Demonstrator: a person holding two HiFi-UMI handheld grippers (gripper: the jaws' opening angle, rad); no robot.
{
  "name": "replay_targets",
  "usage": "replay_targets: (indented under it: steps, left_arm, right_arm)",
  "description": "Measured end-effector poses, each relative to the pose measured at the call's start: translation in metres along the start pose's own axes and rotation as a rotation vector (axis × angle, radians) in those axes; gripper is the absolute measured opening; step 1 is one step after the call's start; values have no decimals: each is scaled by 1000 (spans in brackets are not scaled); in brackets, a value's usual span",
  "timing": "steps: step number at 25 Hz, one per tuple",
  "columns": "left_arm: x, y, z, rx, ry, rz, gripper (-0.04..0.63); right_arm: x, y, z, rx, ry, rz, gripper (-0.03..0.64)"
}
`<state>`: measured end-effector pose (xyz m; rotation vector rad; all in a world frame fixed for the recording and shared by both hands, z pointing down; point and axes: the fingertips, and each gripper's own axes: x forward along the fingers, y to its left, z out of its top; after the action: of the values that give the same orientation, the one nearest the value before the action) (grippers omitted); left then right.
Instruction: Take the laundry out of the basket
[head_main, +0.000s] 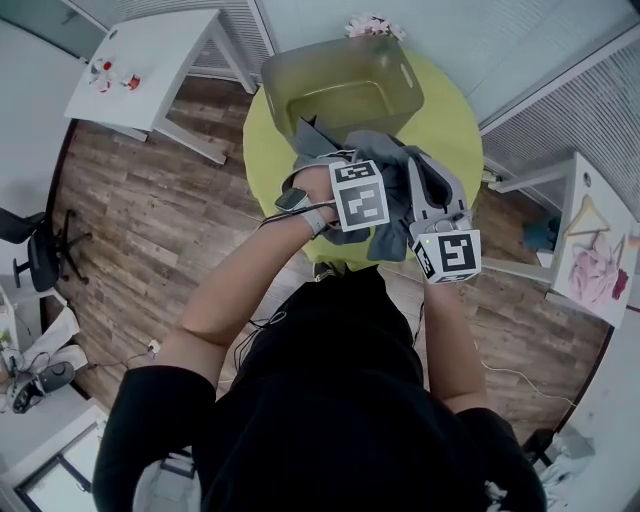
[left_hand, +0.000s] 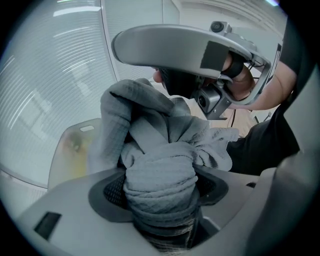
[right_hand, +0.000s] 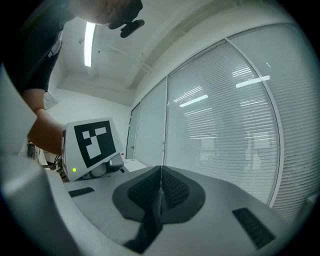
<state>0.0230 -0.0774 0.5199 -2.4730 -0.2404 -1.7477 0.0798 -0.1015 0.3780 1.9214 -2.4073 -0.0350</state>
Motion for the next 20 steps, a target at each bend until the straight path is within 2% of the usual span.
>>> replay_targets:
  steps: [8,12,20]
  left_arm:
    - [46,6,-6,6,9,1,334]
    - [72,3,-9,-14,4,-36,334]
    - [119,12,-10,5,9,-39,334]
  right_arm:
    - [3,-18,-24,19,40,0,23]
    - [4,-28,-41,39,68,-3,23]
    - [14,-47,-74,71,126,0,23]
